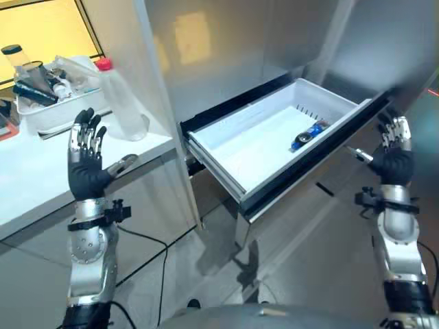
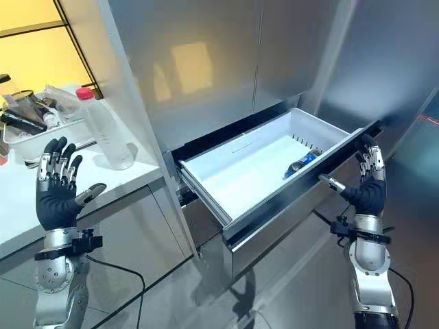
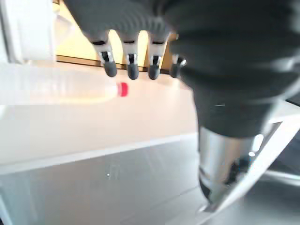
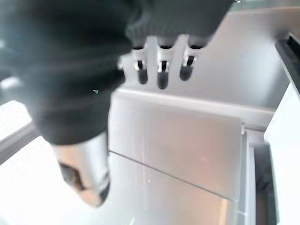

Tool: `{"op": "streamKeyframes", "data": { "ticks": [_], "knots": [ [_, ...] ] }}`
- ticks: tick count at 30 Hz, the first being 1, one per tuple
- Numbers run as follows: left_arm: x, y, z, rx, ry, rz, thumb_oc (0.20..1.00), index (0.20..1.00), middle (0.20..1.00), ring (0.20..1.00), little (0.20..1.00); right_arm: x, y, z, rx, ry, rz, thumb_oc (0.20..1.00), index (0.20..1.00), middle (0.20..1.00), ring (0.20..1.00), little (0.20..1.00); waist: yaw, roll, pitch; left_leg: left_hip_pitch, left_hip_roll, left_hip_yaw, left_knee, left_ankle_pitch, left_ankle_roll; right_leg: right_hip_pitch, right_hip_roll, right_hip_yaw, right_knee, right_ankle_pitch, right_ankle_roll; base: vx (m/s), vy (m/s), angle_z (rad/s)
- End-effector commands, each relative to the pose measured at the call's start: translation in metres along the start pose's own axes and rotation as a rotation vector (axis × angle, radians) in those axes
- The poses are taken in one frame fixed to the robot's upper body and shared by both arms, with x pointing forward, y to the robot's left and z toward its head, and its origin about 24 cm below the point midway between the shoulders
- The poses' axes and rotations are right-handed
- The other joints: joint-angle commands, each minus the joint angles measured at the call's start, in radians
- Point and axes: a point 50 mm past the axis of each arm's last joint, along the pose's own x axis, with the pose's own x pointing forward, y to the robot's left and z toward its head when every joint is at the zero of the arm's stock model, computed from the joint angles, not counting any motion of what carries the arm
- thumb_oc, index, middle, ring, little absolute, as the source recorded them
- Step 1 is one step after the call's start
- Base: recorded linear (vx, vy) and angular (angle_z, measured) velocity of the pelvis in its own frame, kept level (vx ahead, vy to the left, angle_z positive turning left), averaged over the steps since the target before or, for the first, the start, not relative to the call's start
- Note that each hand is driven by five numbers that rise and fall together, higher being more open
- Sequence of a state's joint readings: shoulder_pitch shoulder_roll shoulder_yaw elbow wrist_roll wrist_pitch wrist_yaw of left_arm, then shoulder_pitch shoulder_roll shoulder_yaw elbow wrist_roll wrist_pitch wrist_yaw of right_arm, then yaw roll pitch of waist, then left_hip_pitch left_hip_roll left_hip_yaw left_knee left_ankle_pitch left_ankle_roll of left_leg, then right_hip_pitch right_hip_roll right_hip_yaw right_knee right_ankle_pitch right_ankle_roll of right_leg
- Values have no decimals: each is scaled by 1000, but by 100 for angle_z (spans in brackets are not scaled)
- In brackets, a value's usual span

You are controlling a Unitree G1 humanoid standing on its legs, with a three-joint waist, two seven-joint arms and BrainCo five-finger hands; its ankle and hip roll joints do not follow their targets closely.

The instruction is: Take the drinks into the refrigerator

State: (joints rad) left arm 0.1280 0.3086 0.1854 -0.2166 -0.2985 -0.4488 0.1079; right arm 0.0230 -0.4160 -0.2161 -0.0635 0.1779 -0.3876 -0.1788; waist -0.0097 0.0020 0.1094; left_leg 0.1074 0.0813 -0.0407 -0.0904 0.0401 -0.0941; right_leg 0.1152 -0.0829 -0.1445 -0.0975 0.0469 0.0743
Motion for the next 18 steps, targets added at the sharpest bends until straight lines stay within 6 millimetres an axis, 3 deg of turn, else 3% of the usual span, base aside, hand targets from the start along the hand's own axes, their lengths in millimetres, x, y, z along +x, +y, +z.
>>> {"op": "streamKeyframes", "data": {
  "ticks": [1,18],
  "knots": [
    [13,13,12,33,-100,35,1000,1000,1000,1000,1000,23,-7,34,21,-209,-39,1000,1000,1000,1000,1000,-2,-43,6,31,-99,-23,12,-107,113,27,4,-45,17,-63,2,-171,216,-121],
    [11,24,-2,49,-36,97,1000,1000,1000,1000,1000,22,-5,38,45,-230,-13,1000,1000,1000,1000,1000,-3,-42,10,31,-98,-20,14,-110,113,26,8,-41,18,-68,2,0,0,0]
  ]
}}
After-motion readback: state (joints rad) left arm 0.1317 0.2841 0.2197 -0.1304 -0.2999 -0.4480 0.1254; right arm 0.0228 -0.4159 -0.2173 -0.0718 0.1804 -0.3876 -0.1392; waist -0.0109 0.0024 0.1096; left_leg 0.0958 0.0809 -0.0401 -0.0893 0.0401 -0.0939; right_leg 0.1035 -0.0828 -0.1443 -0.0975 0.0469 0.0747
